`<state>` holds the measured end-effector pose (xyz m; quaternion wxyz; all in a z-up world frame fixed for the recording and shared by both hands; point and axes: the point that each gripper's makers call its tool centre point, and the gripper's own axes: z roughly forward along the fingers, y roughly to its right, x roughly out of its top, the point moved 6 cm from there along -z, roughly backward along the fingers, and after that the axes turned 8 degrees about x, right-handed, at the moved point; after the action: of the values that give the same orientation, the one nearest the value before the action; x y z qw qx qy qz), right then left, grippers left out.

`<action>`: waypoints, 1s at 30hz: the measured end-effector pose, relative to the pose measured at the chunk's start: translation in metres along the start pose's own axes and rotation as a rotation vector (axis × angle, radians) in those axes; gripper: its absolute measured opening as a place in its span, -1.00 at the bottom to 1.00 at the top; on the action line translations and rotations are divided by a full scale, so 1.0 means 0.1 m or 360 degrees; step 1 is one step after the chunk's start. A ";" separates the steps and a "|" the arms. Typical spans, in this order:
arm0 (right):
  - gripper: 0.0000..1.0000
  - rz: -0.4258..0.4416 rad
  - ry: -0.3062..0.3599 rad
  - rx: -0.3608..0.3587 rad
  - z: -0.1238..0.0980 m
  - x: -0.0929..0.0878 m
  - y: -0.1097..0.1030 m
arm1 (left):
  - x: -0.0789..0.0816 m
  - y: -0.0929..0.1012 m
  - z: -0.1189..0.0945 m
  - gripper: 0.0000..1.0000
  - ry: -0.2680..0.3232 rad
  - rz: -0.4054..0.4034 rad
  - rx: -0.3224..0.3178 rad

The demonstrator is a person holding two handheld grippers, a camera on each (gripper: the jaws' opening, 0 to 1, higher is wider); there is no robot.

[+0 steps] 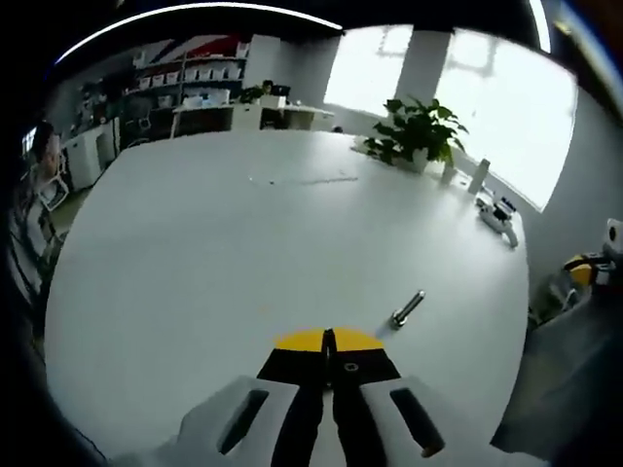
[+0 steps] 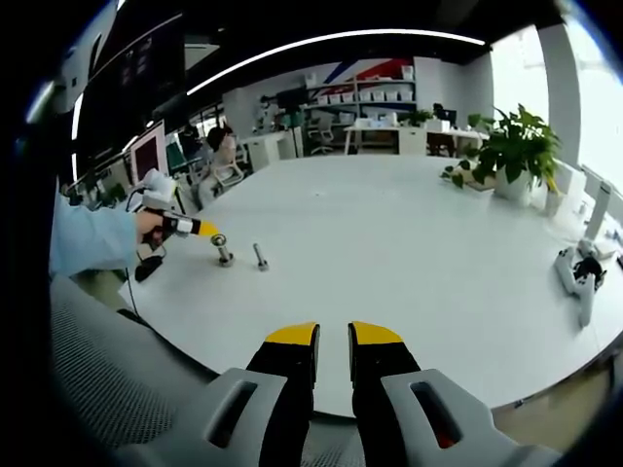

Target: Place the washer onto the threaded stud by aligning its center hole with the stud, sliding it down to the base, and recovering from edge contact or off-axis alignment until the washer reaches the visible bottom stop.

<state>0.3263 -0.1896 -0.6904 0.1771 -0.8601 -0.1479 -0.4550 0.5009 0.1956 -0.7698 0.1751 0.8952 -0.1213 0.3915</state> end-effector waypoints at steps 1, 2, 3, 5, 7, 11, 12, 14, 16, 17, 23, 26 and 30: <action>-0.71 0.0000 0.0000 0.0001 0.00 0.00 0.00 | -0.01 -0.01 0.01 -0.96 0.0001 -0.0038 -0.0011; -0.71 0.0000 -0.0001 0.0002 0.00 0.00 0.00 | -0.02 -0.02 0.02 -0.87 0.0016 -0.0044 -0.0015; -0.71 0.0000 -0.0003 0.0003 0.00 0.00 0.00 | -0.03 -0.02 0.02 -0.85 0.0017 -0.0052 -0.0018; -0.71 0.0001 -0.0005 0.0003 0.00 0.00 0.00 | -0.02 -0.01 0.01 -0.96 0.0032 -0.0073 -0.0042; -0.71 0.0002 -0.0008 0.0003 0.01 0.00 0.00 | -0.02 -0.01 0.00 -0.96 0.0015 -0.0068 -0.0033; -0.71 0.0001 -0.0011 0.0005 0.01 0.00 -0.01 | 0.05 -0.05 -0.07 -1.00 0.0067 -0.0070 0.0024; -0.71 0.0001 -0.0012 0.0005 0.01 0.01 -0.01 | 0.07 -0.05 -0.09 -1.00 0.0088 -0.0084 0.0014; -0.71 0.0002 -0.0012 0.0005 0.01 0.01 -0.01 | 0.07 -0.05 -0.09 -1.00 0.0085 -0.0090 0.0011; -0.71 0.0002 -0.0010 0.0004 0.01 0.01 -0.01 | 0.03 -0.07 -0.10 -1.00 0.0051 -0.0034 0.0035; -0.71 0.0002 -0.0011 0.0005 0.01 0.01 -0.01 | 0.02 -0.06 -0.10 -1.00 0.0045 -0.0034 0.0038; -0.71 0.0002 -0.0012 0.0004 0.01 0.01 -0.01 | 0.02 -0.01 -0.15 -1.00 0.0048 0.0005 0.0042; -0.71 0.0001 -0.0011 0.0005 0.01 0.00 -0.01 | 0.04 0.01 -0.21 -1.00 0.0057 0.0020 0.0042; -0.71 -0.0001 -0.0010 0.0010 0.01 0.00 -0.01 | 0.10 0.06 -0.32 -1.00 0.0094 0.0015 0.0042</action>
<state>0.3264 -0.1882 -0.6902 0.1790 -0.8610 -0.1502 -0.4518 0.4850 0.2026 -0.7409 0.1650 0.8848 -0.1151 0.4203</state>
